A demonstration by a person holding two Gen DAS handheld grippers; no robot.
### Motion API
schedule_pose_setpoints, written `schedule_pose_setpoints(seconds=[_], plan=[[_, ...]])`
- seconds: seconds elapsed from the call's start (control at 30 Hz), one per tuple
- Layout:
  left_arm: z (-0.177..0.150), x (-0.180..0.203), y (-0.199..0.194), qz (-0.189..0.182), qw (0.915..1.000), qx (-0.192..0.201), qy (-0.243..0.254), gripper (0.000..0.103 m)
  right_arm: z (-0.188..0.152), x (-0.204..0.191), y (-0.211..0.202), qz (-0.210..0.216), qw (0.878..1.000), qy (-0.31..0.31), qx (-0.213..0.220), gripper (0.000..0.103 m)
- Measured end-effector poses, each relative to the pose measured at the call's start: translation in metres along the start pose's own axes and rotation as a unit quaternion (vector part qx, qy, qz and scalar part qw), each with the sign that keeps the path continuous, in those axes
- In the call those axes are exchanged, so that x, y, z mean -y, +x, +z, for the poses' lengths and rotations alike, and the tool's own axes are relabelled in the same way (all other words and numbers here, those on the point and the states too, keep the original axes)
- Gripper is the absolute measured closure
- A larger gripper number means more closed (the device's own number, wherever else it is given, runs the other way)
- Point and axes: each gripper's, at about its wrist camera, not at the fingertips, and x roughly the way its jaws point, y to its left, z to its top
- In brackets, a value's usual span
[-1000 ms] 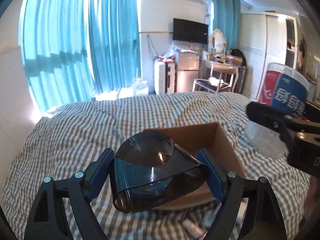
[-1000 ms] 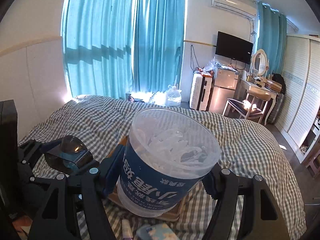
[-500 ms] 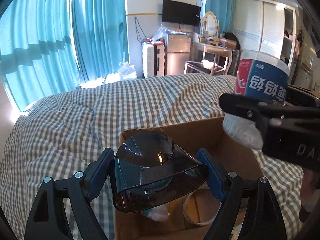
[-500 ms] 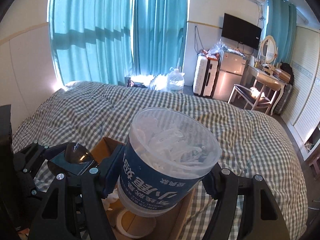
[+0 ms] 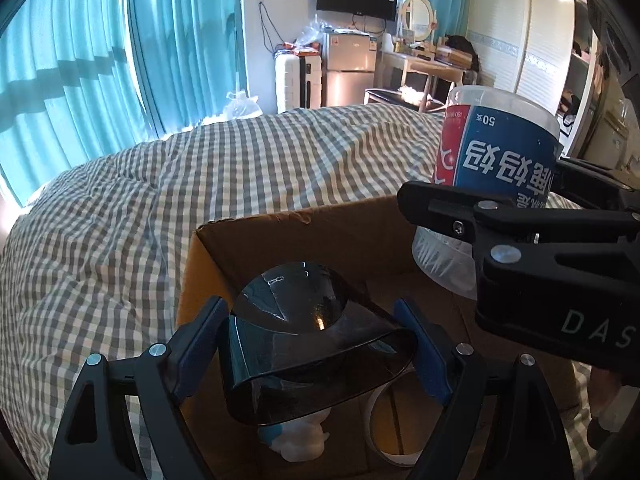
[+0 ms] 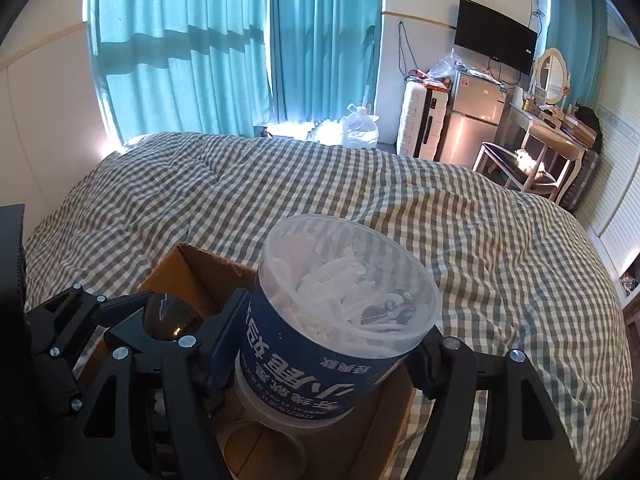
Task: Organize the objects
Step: 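Lower the dark cover and swab tub into the box and open both tools, then withdraw both tools from the box toward the remaining items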
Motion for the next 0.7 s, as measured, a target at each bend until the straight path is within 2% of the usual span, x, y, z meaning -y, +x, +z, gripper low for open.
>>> schedule_pose_setpoints(seconds=[0.1,0.2,0.3,0.37,0.57,0.7], plan=[[-0.002,0.0,-0.002,-0.012,0.9999,0.002,-0.001,0.015,-0.001,0.001,0.001,0.003,1.0,0.001,0.0,0.033],[-0.004,0.004,-0.005,-0.02,0.9998,0.002,0.003,0.005,0.0,0.001,-0.003,-0.006,1.0,0.008,0.008,0.033],[-0.004,0.008,-0.012,-0.015,0.9998,0.007,0.006,0.002,0.004,0.002,-0.016,-0.016,0.999,0.014,0.03,0.025],[-0.002,0.01,-0.019,-0.004,0.9999,0.011,0.006,0.002,0.007,0.005,-0.028,-0.016,0.999,0.021,0.041,0.024],[0.004,0.008,-0.06,0.003,0.9994,0.035,-0.008,0.001,0.009,0.007,-0.075,-0.018,0.998,0.022,0.062,0.024],[0.003,0.013,-0.102,0.025,0.9981,0.056,-0.009,0.001,0.009,0.004,-0.116,-0.021,0.997,0.017,0.079,0.024]])
